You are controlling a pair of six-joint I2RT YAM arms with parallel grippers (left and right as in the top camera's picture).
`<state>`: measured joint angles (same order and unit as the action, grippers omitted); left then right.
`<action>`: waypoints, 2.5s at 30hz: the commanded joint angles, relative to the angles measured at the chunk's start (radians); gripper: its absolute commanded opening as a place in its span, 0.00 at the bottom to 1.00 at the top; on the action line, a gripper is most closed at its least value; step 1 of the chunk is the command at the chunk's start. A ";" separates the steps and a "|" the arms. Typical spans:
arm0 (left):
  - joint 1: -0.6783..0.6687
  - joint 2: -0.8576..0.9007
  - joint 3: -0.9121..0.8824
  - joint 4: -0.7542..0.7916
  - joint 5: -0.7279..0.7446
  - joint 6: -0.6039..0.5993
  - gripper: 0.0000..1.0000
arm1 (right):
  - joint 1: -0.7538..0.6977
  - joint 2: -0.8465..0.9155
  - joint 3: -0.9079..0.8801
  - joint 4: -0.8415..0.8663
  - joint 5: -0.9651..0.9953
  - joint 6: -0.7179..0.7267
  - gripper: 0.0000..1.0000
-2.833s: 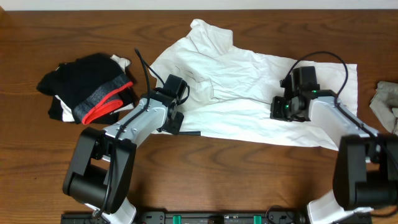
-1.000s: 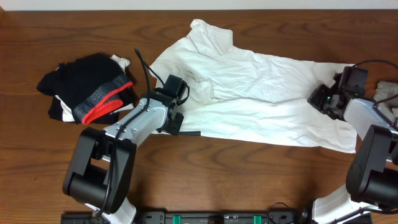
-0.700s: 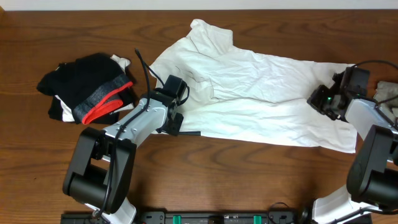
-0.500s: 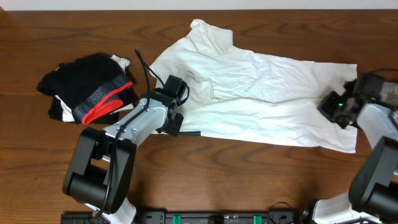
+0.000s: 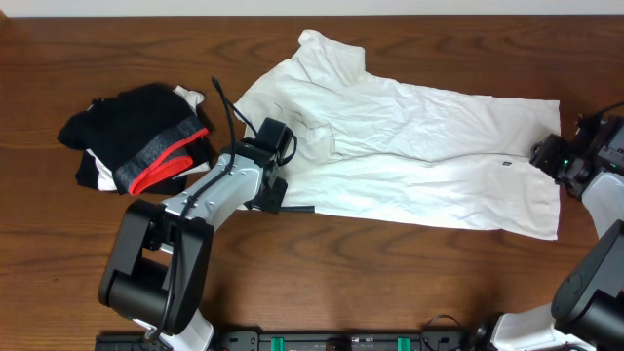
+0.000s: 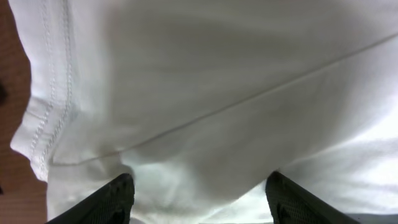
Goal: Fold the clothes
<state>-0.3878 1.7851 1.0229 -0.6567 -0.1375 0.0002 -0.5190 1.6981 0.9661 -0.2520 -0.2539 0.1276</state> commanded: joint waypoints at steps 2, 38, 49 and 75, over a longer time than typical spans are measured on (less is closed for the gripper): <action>0.006 -0.047 0.081 -0.071 -0.012 0.001 0.70 | -0.006 0.065 0.002 0.014 -0.005 -0.083 0.53; 0.006 -0.328 0.173 -0.084 -0.011 -0.009 0.97 | -0.098 0.077 0.003 0.073 -0.119 -0.028 0.01; 0.006 -0.328 0.173 -0.084 -0.011 -0.009 0.97 | -0.098 0.079 0.002 0.098 -0.101 -0.090 0.61; 0.006 -0.328 0.173 -0.102 -0.011 -0.010 0.97 | -0.083 0.153 0.002 0.148 -0.128 -0.099 0.37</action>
<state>-0.3870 1.4536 1.1870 -0.7547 -0.1379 -0.0036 -0.6102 1.8427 0.9661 -0.1074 -0.3672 0.0395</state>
